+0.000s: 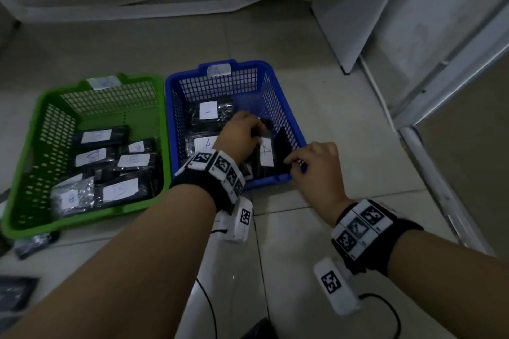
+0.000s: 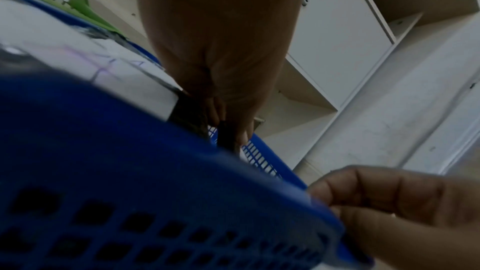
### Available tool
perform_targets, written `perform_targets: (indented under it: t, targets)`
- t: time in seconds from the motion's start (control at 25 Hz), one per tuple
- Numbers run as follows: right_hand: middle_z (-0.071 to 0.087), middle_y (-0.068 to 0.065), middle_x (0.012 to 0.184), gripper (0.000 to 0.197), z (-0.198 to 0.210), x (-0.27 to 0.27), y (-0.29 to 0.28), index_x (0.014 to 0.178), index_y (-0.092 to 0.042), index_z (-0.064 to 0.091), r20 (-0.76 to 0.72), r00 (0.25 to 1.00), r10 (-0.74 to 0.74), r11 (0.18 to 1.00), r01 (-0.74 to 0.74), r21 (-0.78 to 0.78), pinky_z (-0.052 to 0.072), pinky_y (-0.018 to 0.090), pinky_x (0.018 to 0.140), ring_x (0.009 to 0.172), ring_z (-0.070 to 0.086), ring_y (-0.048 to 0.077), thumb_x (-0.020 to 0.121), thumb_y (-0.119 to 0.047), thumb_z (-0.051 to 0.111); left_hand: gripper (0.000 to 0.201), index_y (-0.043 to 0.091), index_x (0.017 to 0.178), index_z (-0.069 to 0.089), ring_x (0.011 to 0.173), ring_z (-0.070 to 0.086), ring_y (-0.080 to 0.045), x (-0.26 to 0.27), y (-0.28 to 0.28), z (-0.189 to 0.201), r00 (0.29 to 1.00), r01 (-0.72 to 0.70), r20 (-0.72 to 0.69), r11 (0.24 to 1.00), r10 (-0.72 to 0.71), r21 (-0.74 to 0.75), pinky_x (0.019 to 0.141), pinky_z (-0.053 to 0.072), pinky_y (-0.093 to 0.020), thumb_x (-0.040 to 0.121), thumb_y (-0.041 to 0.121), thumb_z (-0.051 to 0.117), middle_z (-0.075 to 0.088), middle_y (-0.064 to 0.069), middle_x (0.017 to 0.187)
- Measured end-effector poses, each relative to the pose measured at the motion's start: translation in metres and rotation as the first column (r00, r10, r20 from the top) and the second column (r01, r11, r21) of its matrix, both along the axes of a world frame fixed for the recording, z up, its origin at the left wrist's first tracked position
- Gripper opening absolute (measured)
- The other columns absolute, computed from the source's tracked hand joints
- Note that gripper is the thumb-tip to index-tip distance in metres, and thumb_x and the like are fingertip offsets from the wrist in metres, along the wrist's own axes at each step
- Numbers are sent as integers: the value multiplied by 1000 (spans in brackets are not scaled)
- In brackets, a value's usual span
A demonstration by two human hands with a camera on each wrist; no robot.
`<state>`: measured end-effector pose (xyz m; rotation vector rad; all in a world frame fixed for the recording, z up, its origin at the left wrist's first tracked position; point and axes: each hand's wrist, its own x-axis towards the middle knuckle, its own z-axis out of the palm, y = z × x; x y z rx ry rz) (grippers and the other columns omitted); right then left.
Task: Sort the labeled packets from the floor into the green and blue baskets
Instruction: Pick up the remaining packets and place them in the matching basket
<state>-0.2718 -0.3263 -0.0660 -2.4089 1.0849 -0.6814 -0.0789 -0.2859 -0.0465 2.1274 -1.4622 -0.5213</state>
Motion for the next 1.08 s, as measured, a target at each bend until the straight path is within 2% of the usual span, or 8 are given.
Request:
perform_targets:
  t: [0.12, 0.24, 0.4, 0.6, 0.72, 0.8, 0.92, 1.08]
  targets:
    - [54, -4, 85, 19, 3, -3, 13, 86, -22, 72, 3, 1000, 6, 999, -6, -37, 43, 30, 81, 97, 44, 23, 76, -7, 64, 18, 5, 98, 69, 115, 52, -27, -6, 13, -3, 996, 49, 85, 993, -40, -104, 101, 40, -29, 80, 3, 66, 51, -10, 129]
    - [52, 0, 93, 21, 4, -12, 42, 92, -20, 69, 18, 999, 45, 999, -45, -15, 38, 24, 82, 97, 42, 20, 78, -6, 63, 15, 8, 88, 70, 97, 56, -26, -17, 50, 0, 995, 57, 96, 946, -27, -320, 90, 45, -28, 76, 0, 64, 58, -9, 102]
    - [51, 5, 92, 23, -11, -36, 109, 94, -15, 66, 1, 985, 171, 974, -169, 153, 36, 24, 80, 92, 46, 21, 76, -4, 58, 17, 11, 86, 68, 87, 51, -21, -42, 145, -1, 994, -20, 88, 916, 60, -401, 77, 41, -28, 79, 5, 54, 55, -7, 89]
    - [41, 0, 97, 20, -23, -67, 190, 102, -16, 62, -278, 852, 444, 834, -279, 475, 49, 39, 81, 99, 48, 25, 82, -17, 61, 15, 16, 87, 67, 82, 53, -21, -66, 261, -33, 998, 51, 30, 990, -48, -132, 74, 43, -29, 78, 11, 56, 54, -3, 87]
    - [31, -1, 106, 52, -15, -75, 215, 115, -25, 48, -505, 691, 517, 812, -209, 545, 49, 34, 76, 105, 37, 19, 73, -43, 73, 19, 21, 90, 68, 75, 53, -11, -74, 300, -44, 980, 132, -163, 986, -114, 101, 72, 51, -32, 77, 27, 56, 56, 4, 85]
    - [30, 2, 110, 69, -12, -72, 224, 117, -23, 42, -571, 616, 543, 813, -216, 541, 51, 36, 73, 103, 34, 19, 63, -48, 78, 26, 26, 96, 67, 79, 52, -8, -73, 316, -44, 959, 236, -219, 932, -178, 275, 76, 50, -30, 78, 43, 66, 55, 7, 91]
    - [30, 9, 115, 58, -13, -55, 231, 112, -15, 41, -603, 537, 591, 800, -289, 526, 49, 36, 68, 104, 38, 26, 67, -27, 75, 54, 26, 109, 62, 95, 49, -12, -66, 333, -42, 941, 334, -187, 852, -281, 404, 82, 46, -28, 66, 56, 75, 50, 5, 106]
    - [40, 9, 108, 33, -11, -14, 230, 105, -9, 50, -451, 643, 619, 757, -335, 560, 41, 31, 71, 99, 46, 30, 75, -2, 60, 69, 21, 117, 51, 108, 46, -17, -58, 353, -41, 913, 400, -168, 738, -371, 543, 82, 40, -27, 60, 44, 82, 45, 1, 118]
